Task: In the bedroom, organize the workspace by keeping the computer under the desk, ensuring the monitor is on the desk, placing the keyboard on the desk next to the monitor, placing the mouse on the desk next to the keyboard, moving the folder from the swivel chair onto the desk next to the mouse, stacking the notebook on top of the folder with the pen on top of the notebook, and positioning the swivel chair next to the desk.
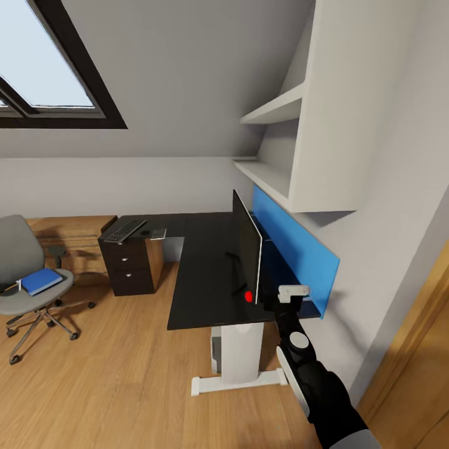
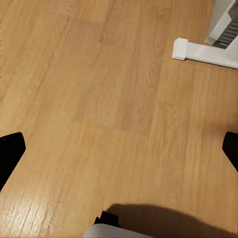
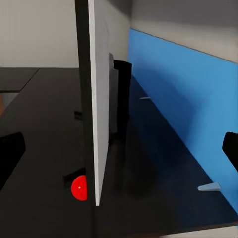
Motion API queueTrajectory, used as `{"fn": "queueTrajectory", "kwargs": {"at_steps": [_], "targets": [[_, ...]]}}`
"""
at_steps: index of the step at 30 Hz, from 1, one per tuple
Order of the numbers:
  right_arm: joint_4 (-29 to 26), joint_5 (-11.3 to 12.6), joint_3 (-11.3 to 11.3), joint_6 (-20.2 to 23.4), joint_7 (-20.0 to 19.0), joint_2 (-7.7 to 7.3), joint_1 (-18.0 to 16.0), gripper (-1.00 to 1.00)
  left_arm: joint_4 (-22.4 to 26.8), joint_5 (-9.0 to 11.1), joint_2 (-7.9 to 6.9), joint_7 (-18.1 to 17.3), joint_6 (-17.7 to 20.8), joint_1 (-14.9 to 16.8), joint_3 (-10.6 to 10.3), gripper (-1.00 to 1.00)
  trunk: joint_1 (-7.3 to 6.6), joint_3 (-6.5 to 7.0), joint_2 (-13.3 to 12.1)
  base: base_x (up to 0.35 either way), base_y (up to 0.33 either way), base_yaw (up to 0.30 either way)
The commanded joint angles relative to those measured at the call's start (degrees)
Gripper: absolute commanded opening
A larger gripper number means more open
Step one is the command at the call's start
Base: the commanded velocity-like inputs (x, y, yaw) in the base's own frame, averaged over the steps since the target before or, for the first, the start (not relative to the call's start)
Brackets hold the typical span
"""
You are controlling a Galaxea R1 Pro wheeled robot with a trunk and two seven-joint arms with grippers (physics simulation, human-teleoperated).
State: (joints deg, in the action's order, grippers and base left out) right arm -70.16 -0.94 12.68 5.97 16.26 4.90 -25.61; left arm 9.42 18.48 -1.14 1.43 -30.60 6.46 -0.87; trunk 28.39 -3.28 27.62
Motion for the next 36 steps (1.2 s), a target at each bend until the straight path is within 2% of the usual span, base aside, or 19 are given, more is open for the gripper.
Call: {"fn": "queueTrajectory", "kwargs": {"at_steps": [1,7,14,16,25,36], "targets": [[-0.1,-0.11,0.13,0.41,0.36,-0.01,-0.05,1.0,-0.02,0.06,0.0,0.15,-0.16,0.04,-0.11,1.0,0.03,-0.12,0.11,0.001,0.0,0.0],[-0.35,-0.11,0.14,0.18,0.16,-0.06,0.49,1.0,-0.02,0.06,-0.05,0.15,-0.27,0.04,0.02,1.0,0.03,-0.12,0.11,0.0,0.053,0.0],[-1.45,-0.43,0.09,-0.39,-4.1,-0.07,1.81,1.0,-0.02,0.07,-0.09,0.15,-0.35,0.04,0.1,1.0,0.03,-0.12,0.11,0.015,0.157,0.0],[-1.66,-0.5,0.07,-0.43,-4.97,-0.46,1.93,1.0,-0.02,0.1,-0.09,0.15,-0.9,0.04,0.15,1.0,0.03,-0.12,0.11,0.009,0.046,0.0],[-1.73,-0.4,-0.17,-0.44,-5.23,-0.83,1.97,1.0,-0.02,0.17,-0.09,0.15,-1.2,0.04,0.2,1.0,0.03,-0.12,0.11,0.137,0.008,0.0],[-1.74,-0.38,-0.2,-0.44,-5.19,-0.86,1.97,1.0,-0.02,0.16,-0.01,0.15,-1.22,0.04,0.17,1.0,0.03,-0.12,0.11,0.021,0.0,0.0]]}}
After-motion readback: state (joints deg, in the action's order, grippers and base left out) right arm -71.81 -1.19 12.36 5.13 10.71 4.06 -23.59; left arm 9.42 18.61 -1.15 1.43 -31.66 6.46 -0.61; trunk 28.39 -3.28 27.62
